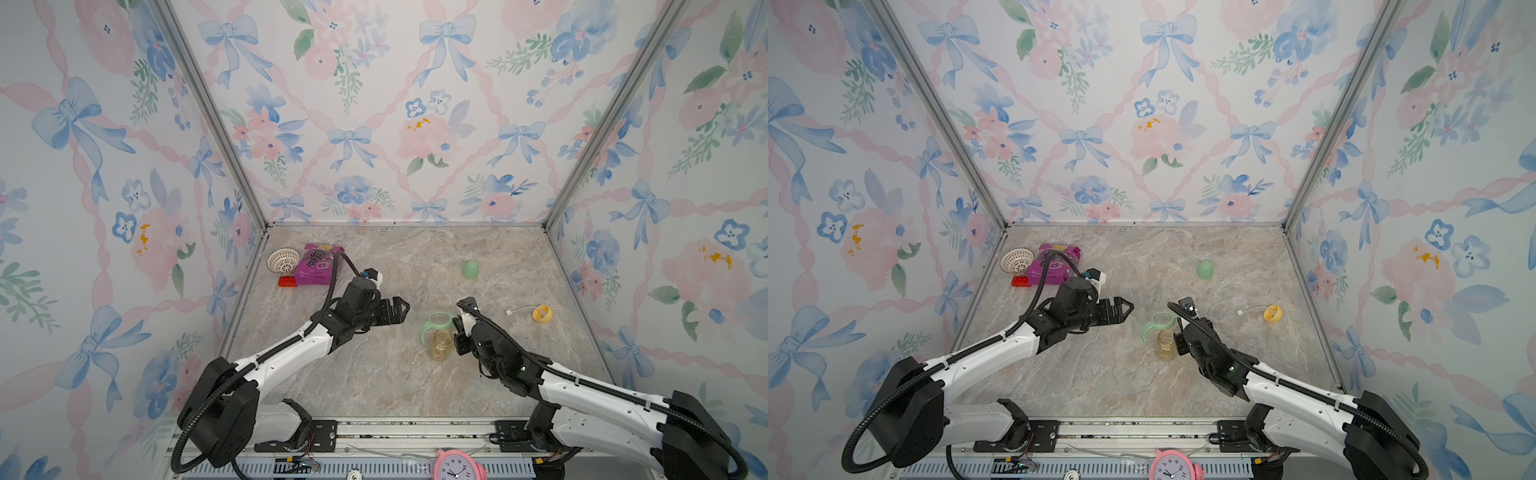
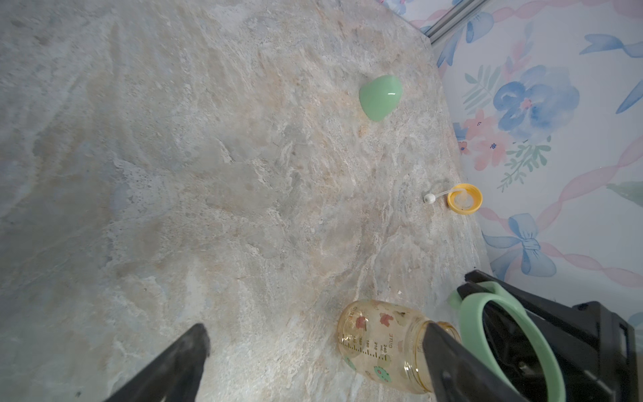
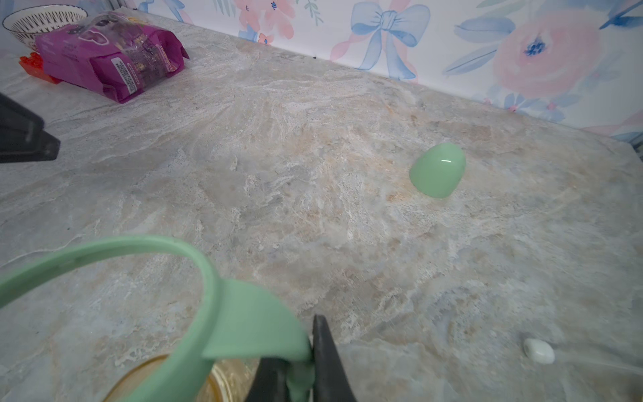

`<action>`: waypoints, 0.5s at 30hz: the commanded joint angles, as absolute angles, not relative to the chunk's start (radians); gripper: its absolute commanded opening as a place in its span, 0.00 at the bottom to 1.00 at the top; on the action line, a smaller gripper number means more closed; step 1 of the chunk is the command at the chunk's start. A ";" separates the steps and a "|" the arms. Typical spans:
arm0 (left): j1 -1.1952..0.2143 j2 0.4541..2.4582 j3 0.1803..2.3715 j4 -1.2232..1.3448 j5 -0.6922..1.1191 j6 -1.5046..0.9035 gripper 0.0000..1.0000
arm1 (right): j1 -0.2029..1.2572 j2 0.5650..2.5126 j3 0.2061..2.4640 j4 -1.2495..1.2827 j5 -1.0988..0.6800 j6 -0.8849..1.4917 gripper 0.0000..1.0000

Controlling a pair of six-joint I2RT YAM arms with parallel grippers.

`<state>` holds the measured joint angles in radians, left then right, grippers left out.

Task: Assemble the baby bottles
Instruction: Put on the handle of the baby bottle.

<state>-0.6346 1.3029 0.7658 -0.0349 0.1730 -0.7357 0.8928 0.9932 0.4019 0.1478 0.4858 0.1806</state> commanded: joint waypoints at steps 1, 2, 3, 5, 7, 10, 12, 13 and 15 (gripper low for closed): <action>-0.674 1.352 0.786 0.007 0.198 -0.742 0.98 | 0.911 0.978 0.357 0.250 0.534 0.162 0.00; -0.687 1.370 0.799 0.009 0.201 -0.740 0.98 | 0.915 0.973 0.342 0.265 0.534 0.169 0.00; -0.698 1.385 0.809 0.011 0.200 -0.740 0.98 | 0.920 0.967 0.331 0.278 0.533 0.174 0.00; -0.714 1.410 0.825 0.012 0.195 -0.741 0.98 | 0.927 0.956 0.304 0.297 0.545 0.181 0.00; -0.723 1.424 0.829 0.026 0.197 -0.748 0.98 | 0.934 0.955 0.279 0.311 0.549 0.187 0.00; -0.733 1.444 0.839 0.031 0.199 -0.752 0.98 | 0.954 0.959 0.260 0.323 0.568 0.183 0.00; -0.737 1.450 0.844 0.032 0.198 -0.752 0.98 | 0.963 0.955 0.239 0.345 0.570 0.185 0.00; -0.738 1.451 0.844 0.032 0.196 -0.754 0.98 | 0.968 0.955 0.229 0.354 0.577 0.188 0.00; -0.738 1.452 0.845 0.032 0.195 -0.752 0.98 | 0.977 0.956 0.218 0.357 0.596 0.192 0.00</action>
